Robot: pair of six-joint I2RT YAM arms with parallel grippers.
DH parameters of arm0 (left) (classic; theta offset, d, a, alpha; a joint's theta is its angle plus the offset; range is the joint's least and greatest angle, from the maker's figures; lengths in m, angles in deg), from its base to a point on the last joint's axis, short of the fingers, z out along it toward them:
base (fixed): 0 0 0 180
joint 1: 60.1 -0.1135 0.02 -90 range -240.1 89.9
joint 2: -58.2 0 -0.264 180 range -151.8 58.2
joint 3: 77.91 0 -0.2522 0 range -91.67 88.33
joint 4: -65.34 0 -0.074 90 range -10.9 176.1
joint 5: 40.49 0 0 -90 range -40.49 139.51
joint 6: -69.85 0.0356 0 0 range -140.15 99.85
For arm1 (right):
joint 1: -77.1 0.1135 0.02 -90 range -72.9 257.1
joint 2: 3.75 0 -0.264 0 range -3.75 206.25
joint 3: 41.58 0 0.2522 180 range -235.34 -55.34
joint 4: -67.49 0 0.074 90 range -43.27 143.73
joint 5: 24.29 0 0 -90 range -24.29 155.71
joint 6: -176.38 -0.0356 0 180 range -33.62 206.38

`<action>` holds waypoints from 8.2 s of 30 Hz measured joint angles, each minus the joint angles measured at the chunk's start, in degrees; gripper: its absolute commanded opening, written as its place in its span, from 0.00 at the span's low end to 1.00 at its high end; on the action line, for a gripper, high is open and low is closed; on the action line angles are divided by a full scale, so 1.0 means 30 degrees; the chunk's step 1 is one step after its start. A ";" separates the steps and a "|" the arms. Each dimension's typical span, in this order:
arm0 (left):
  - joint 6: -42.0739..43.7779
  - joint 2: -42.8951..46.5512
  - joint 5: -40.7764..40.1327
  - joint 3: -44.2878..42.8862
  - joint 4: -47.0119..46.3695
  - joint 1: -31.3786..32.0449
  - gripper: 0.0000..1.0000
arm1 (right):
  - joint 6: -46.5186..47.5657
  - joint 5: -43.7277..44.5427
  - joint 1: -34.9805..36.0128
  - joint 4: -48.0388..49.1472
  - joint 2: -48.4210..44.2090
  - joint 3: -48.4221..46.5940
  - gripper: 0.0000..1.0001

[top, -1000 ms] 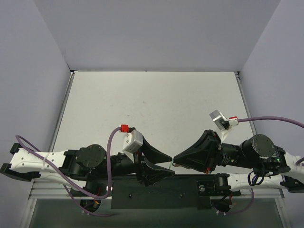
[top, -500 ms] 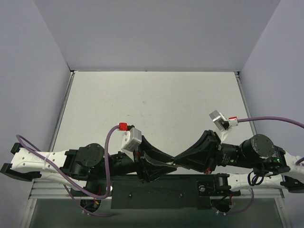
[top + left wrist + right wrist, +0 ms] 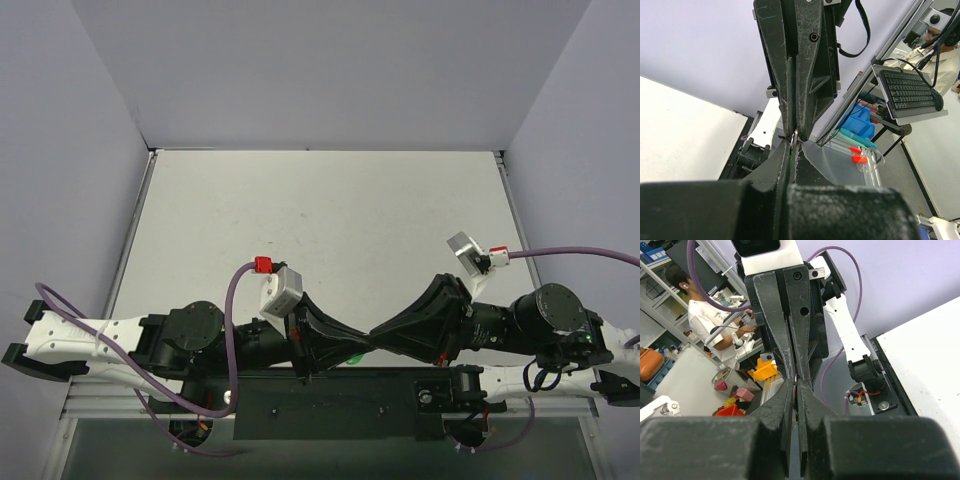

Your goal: Remove the keys from the keyring

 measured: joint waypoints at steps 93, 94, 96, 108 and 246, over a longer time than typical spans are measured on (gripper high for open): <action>-0.2659 0.0036 -0.3504 0.1333 -0.3031 0.0000 0.35 | 0.0029 0.2696 0.0117 0.0168 -0.1268 0.0962 0.00; -0.2550 0.0044 -0.3497 0.1333 -0.2943 0.0000 0.40 | 0.0036 0.2681 0.0117 0.0138 -0.1268 0.0962 0.00; -0.2514 0.0051 -0.3497 0.1326 -0.2667 0.0000 0.54 | 0.0022 0.2688 0.0117 0.0073 -0.1253 0.0962 0.00; -0.2208 0.1807 -0.3402 0.1413 -0.1399 0.0000 0.56 | 0.0015 0.2849 0.0117 -0.0291 -0.1326 0.0962 0.00; -0.1617 0.3840 -0.2594 0.4539 -0.3650 0.0000 0.23 | -0.0080 0.1100 0.0117 -0.0903 0.0692 -0.0029 0.00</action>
